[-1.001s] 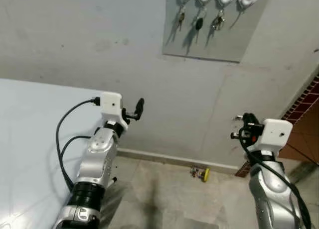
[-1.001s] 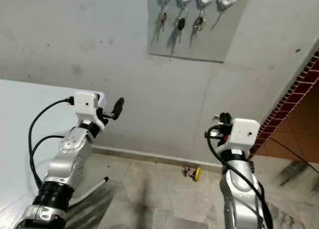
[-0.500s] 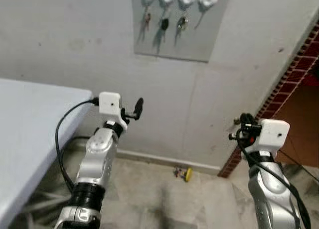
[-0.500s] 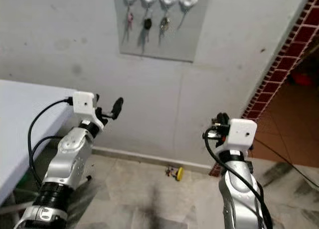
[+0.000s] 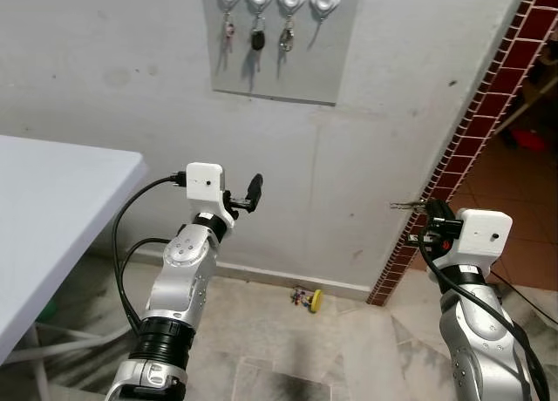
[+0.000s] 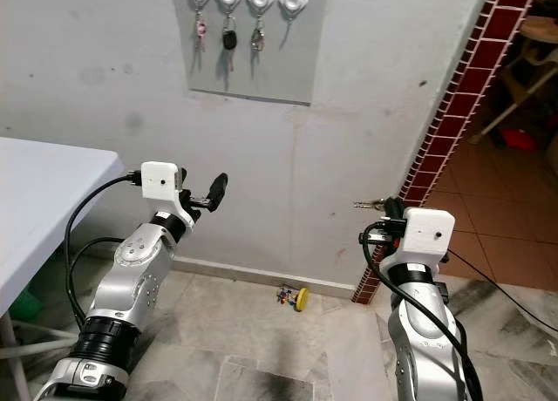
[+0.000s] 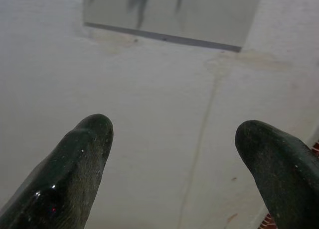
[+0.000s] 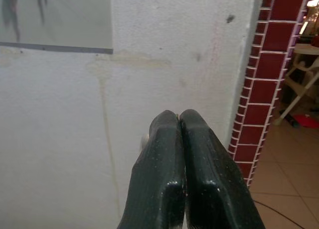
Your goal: Hang keys on a hook
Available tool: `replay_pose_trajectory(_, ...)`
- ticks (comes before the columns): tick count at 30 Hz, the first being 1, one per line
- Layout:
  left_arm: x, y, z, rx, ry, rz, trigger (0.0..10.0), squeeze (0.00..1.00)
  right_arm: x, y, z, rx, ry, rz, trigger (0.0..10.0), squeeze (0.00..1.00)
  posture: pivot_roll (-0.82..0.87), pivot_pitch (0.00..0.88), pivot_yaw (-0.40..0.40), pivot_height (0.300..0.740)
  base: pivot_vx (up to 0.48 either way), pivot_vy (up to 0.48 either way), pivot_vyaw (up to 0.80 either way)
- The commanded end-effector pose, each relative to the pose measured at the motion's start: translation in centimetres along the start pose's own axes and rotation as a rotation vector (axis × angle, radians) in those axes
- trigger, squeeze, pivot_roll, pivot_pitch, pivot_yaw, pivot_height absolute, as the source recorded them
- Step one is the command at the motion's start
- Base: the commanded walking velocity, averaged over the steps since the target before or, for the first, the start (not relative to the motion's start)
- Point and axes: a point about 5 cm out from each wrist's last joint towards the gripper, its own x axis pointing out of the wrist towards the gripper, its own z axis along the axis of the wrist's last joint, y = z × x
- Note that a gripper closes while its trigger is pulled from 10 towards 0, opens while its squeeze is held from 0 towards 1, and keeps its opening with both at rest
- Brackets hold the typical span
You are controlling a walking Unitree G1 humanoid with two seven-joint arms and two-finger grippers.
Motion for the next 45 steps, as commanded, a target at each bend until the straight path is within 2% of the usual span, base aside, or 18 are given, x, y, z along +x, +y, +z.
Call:
replay_pose_trajectory(1,0.16,-0.01,0.24,0.005,0.006,-0.005,10.0,0.00,-0.02,0.10,0.47,0.004,-0.015,0.008,10.0,0.00,-0.01,0.067,-0.014,0.740,0.000,0.000,0.00)
replay_pose_trajectory(5,0.15,-0.01,0.23,-0.001,0.010,-0.011,10.0,0.00,-0.06,0.12,0.48,0.006,-0.016,0.011,10.0,0.00,-0.01,0.067,-0.014,0.740,0.000,0.000,0.00)
replay_pose_trajectory(15,0.15,0.15,0.44,-0.001,0.004,-0.003,10.0,0.00,-0.11,0.22,0.45,0.004,-0.015,0.023,10.0,0.00,-0.01,0.073,-0.015,0.740,0.315,0.000,0.00)
replay_pose_trajectory(41,0.06,0.21,0.49,0.002,0.001,0.015,10.0,0.00,-0.08,0.26,0.53,0.006,-0.011,0.038,10.0,0.00,0.00,0.089,-0.025,0.740,0.463,0.000,0.00)
replay_pose_trajectory(45,-0.12,-0.37,0.90,0.026,-0.050,-0.007,10.0,0.00,-0.11,0.26,0.53,0.003,-0.008,0.044,10.0,0.00,0.00,0.091,-0.026,0.740,0.000,0.000,0.00)
